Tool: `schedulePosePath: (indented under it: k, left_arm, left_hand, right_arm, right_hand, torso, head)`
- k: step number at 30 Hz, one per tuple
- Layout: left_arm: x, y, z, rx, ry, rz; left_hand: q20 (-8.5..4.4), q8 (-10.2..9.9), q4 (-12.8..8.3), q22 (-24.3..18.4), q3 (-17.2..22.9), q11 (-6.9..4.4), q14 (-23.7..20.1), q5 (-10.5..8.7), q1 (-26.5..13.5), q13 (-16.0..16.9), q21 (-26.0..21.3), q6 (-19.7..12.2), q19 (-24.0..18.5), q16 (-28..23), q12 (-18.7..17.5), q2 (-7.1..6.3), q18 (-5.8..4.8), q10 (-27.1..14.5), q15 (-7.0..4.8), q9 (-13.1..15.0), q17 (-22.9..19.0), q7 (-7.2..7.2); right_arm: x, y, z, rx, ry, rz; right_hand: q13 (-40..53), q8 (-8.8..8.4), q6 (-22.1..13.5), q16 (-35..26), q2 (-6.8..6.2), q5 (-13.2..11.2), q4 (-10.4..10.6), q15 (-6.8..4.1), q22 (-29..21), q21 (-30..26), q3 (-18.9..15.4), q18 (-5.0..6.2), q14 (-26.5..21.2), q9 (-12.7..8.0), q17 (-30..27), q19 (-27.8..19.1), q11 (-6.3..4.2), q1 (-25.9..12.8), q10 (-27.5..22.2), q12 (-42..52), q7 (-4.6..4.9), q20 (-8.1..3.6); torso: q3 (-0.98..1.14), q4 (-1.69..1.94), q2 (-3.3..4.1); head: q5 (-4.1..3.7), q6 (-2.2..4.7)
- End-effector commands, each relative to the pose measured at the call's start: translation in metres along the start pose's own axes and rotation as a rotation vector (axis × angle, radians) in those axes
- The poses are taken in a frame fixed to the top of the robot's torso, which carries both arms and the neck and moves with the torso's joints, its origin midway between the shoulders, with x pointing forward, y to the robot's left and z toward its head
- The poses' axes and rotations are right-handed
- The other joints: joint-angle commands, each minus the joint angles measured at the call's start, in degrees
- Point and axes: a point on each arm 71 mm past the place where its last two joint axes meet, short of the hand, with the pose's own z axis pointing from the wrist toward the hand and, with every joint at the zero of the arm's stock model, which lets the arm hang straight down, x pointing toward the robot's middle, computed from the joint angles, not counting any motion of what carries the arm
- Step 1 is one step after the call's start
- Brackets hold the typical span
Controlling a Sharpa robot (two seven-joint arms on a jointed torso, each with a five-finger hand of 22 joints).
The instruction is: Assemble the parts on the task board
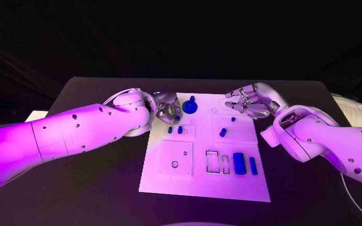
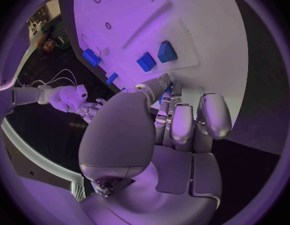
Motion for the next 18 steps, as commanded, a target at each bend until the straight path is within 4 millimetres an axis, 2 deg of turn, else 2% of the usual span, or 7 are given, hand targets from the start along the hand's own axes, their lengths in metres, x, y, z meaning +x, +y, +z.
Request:
schedulePosePath:
  k: [1, 12, 18]
  left_arm:
    - [0.002, 0.001, 0.0, -0.012, 0.024, 0.006]
    - [0.001, 0.004, -0.001, -0.024, 0.019, 0.003]
    - [-0.001, 0.008, -0.004, -0.02, 0.008, -0.012]
  left_hand:
    - [0.51, -0.2, -0.1, 1.3, 0.2, 0.13, 0.8, -0.05, -0.6, -0.1, -0.3, -1.3, 0.0, 0.1, -0.2, -0.26, -1.07, -0.8, 0.63, -0.5, -0.3, 0.18]
    - [0.7, -0.1, -0.1, 1.2, 0.3, 0.33, 0.7, -0.06, -1.0, -0.1, -0.7, -2.3, -0.1, 0.1, -0.2, -0.71, -1.0, -1.6, 0.78, -1.0, -0.7, 0.28]
    - [0.78, -0.1, -0.2, 1.0, 0.3, 0.44, 0.6, -0.06, -1.0, -0.1, -0.9, -2.6, -0.2, 0.0, -0.2, -0.82, -0.94, -2.2, 0.86, -1.2, -1.0, 0.33]
  right_arm:
    - [0.001, 0.001, 0.0, -0.011, 0.008, -0.005]
    - [-0.001, -0.002, 0.0, 0.003, 0.012, -0.01]
    - [-0.005, -0.01, 0.0, 0.028, 0.02, -0.047]
  right_hand:
    - [-0.2, 0.14, 0.1, -0.4, -0.53, 0.4, 0.0, -0.41, -0.1, -0.2, 0.4, 0.42, 2.2, 0.0, -0.2, -0.3, -0.05, 0.1, -0.1, -0.4, 0.14, -0.14]
    - [-0.9, 0.12, 0.1, -0.6, -0.63, 0.4, 0.0, -0.42, -0.4, -0.4, 0.4, 0.47, 2.2, 0.0, -0.4, -0.5, -0.06, 0.1, -0.4, -1.2, 0.13, -0.14]
    - [-9.4, 0.18, 0.3, -1.3, -1.11, 0.2, 0.2, -0.3, -1.0, -1.1, 2.8, 0.55, 2.2, 0.0, -0.9, -0.4, 0.04, 0.9, -4.1, -11.6, 0.17, -0.21]
  torso:
    - [-0.01, -0.03, -0.02]
    - [0.0, -0.02, -0.02]
    - [-0.04, -0.06, -0.02]
  head:
    - [0.02, 0.0]
    - [-0.02, 0.07]
    - [-0.13, 0.16]
